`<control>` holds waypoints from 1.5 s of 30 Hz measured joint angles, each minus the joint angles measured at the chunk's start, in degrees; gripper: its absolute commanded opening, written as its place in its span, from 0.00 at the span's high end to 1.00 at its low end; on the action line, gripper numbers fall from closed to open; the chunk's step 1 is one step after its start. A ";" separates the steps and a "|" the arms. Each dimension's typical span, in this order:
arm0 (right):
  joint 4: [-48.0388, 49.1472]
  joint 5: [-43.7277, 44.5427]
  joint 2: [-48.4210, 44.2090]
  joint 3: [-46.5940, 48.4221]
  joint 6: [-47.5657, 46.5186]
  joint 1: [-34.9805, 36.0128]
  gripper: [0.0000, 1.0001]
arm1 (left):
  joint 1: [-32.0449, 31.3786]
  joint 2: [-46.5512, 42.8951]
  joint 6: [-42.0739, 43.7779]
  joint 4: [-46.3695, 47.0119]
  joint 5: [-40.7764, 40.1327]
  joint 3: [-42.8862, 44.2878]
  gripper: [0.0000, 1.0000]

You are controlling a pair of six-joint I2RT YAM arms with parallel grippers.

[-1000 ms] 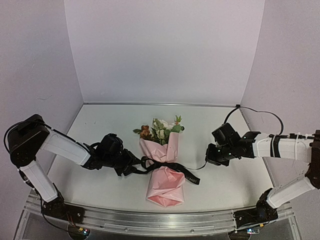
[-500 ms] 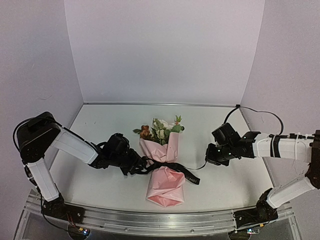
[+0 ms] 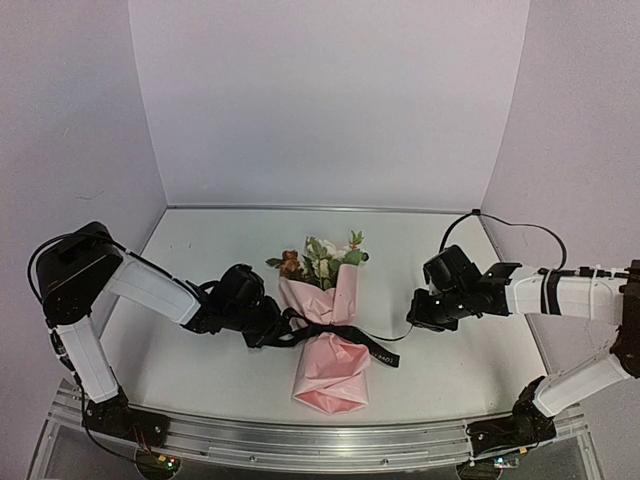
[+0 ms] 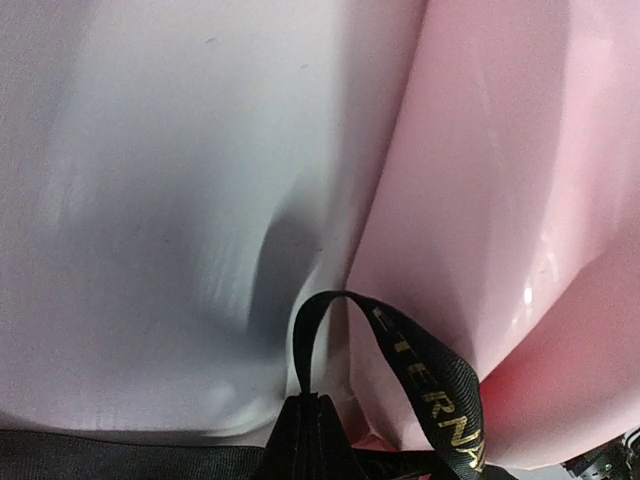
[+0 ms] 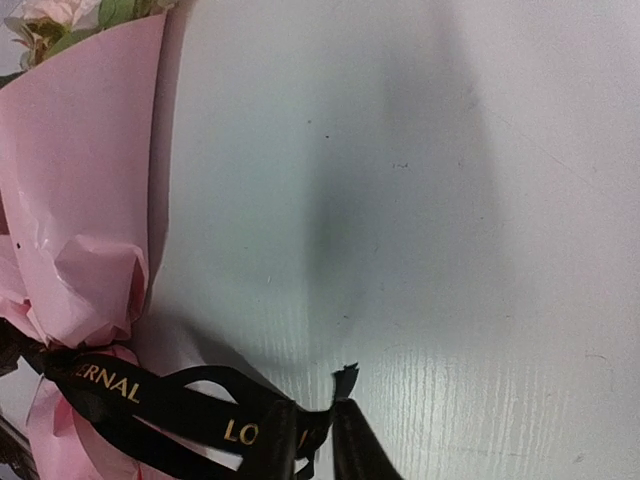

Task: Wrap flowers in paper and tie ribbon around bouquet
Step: Adjust the ribbon on the folded bouquet.

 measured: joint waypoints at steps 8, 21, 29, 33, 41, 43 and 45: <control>1.62 -9.00 -0.93 -0.76 -10.92 0.10 0.52 | 0.67 -3.88 12.75 -7.02 -2.03 3.42 1.00; 8.63 -25.88 -0.76 -3.35 -31.76 6.23 0.52 | 3.43 -4.41 19.20 -11.94 -0.51 4.36 1.00; 10.02 -26.71 7.80 -2.45 -38.12 9.76 0.55 | 5.23 -4.50 20.53 -12.51 0.85 4.36 1.00; 10.74 -25.68 10.55 -0.95 -38.91 10.91 0.59 | 5.24 -4.54 20.68 -12.90 1.55 4.36 1.00; 13.52 -20.48 13.28 -0.40 -38.63 12.80 0.95 | 5.33 -5.01 21.02 -12.90 1.81 4.36 1.00; 13.65 -18.90 13.60 -0.40 -38.02 12.85 1.00 | 5.39 -5.24 21.39 -12.93 1.79 4.36 1.00; 13.80 -17.32 13.58 -0.47 -36.65 12.85 1.00 | 5.45 -5.58 21.93 -13.05 1.75 4.36 1.00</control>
